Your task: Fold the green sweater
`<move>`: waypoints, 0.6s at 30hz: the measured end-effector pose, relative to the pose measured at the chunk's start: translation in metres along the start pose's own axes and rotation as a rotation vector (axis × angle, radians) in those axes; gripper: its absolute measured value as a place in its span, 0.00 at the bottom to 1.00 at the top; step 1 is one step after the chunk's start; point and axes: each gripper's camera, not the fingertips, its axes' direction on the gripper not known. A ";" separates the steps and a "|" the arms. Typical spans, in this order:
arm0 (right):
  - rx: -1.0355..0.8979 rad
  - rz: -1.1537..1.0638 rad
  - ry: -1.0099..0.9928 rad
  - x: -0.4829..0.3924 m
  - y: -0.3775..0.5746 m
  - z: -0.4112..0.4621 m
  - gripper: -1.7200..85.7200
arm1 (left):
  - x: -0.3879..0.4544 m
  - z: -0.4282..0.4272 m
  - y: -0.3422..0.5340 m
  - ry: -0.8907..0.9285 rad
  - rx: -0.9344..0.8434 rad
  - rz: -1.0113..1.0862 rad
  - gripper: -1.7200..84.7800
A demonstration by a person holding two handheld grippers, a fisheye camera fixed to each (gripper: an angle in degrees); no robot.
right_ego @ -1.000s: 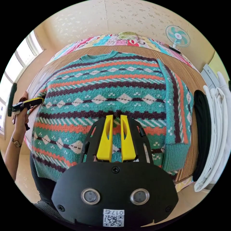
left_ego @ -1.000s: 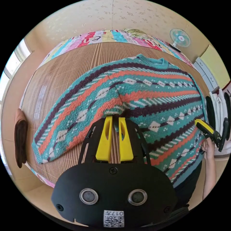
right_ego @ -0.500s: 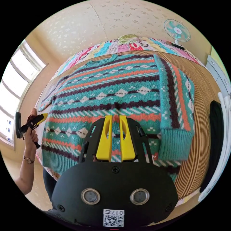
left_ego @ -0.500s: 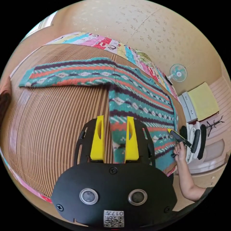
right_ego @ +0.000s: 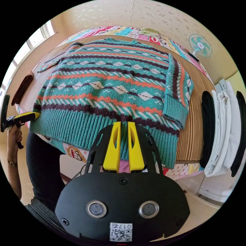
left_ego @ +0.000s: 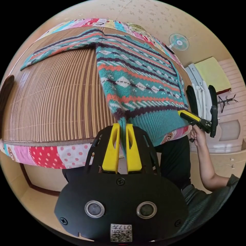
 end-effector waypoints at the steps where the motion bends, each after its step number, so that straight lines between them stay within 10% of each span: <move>1: 0.012 0.015 -0.044 -0.003 0.022 -0.004 0.08 | -0.001 -0.004 0.013 -0.017 0.007 -0.003 0.07; 18: 0.196 -0.051 -0.082 -0.034 -0.038 0.026 0.02 | -0.210 -0.145 0.073 0.312 0.548 -0.487 0.17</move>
